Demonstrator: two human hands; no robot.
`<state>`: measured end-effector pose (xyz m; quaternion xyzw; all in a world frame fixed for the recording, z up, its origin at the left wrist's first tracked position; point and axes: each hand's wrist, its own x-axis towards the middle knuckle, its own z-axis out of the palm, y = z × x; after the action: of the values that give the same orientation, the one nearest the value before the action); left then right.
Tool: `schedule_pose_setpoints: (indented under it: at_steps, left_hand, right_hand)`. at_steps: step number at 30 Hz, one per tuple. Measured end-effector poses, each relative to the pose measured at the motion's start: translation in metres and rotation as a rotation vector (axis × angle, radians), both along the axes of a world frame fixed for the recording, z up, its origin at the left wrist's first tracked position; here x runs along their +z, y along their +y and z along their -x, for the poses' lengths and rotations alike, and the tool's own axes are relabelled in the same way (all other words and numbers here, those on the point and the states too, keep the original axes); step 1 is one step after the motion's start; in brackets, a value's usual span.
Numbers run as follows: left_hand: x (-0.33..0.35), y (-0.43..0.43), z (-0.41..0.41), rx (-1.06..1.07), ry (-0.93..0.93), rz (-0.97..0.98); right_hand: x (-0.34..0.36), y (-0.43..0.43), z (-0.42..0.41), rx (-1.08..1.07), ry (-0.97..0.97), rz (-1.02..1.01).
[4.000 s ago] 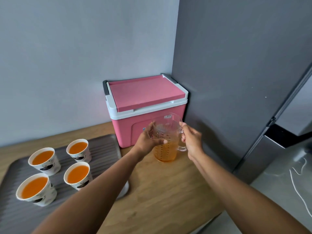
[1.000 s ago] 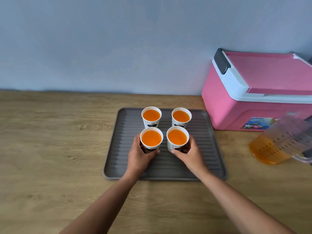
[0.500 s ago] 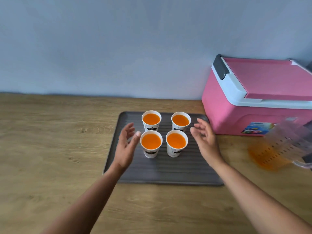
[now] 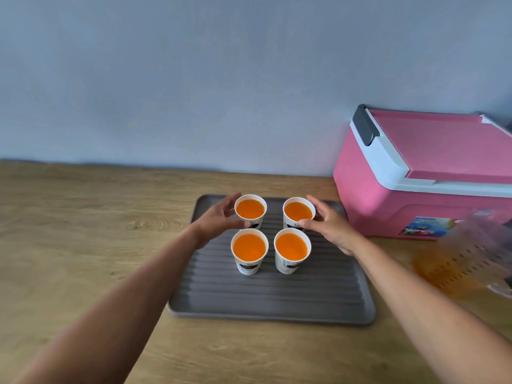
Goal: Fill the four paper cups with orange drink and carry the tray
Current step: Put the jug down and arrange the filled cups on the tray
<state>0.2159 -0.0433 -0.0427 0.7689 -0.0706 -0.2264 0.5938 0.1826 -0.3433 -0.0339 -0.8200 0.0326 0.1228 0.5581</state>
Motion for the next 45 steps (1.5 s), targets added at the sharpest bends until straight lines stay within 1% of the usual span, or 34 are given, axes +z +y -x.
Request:
schedule_pose_setpoints:
  at_steps: [8,15,35,45]
  left_hand:
    - [-0.01,-0.007,-0.004,0.043,-0.114,-0.021]
    - [-0.011,-0.009,-0.005,0.038,-0.164,-0.075]
    - [-0.026,-0.005,0.0,0.128,-0.159,-0.049]
    - [-0.021,-0.004,0.006,0.125,-0.149,-0.01]
  right_hand:
    - [-0.006,0.002,-0.009,0.027,0.01,-0.017]
    - [-0.004,0.01,-0.012,0.093,0.03,-0.016]
    - [-0.003,0.013,-0.013,0.118,0.03,-0.046]
    - [-0.005,0.013,-0.012,0.097,0.029,-0.072]
